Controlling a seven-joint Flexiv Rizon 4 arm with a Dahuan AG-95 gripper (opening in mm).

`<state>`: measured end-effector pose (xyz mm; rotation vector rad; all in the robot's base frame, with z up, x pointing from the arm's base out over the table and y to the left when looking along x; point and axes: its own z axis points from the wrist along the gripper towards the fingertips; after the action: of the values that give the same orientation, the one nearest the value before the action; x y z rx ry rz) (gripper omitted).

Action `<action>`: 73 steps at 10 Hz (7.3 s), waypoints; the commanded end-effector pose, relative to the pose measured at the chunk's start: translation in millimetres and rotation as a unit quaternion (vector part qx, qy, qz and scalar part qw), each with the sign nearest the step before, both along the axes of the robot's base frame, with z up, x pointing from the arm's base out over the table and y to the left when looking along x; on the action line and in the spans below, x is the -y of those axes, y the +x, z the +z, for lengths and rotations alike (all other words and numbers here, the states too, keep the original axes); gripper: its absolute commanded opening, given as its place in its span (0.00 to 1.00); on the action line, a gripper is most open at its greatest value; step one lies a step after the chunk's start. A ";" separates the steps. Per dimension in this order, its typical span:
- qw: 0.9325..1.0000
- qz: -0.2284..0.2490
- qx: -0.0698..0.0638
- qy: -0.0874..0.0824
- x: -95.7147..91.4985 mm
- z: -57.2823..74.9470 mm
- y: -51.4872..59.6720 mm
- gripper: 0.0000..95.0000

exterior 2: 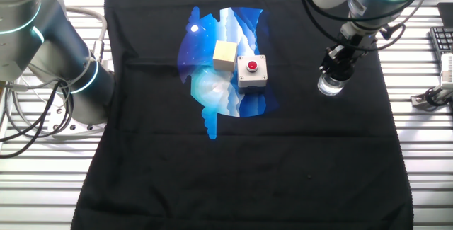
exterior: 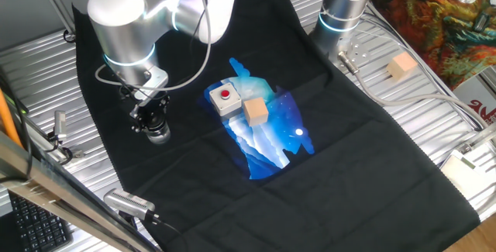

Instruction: Screw the lid onto the jar

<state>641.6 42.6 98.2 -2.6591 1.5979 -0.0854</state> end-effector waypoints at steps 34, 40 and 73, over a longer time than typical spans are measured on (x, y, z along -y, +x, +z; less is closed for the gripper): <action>0.988 -0.153 -0.021 0.017 4.3 1.6 4.5 0.00; 0.980 -0.199 -0.021 0.018 4.3 1.6 4.5 0.00; 0.871 -0.489 -0.020 0.035 4.9 1.8 4.4 0.00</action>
<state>646.2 37.7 99.8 -1.5389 2.6854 0.0045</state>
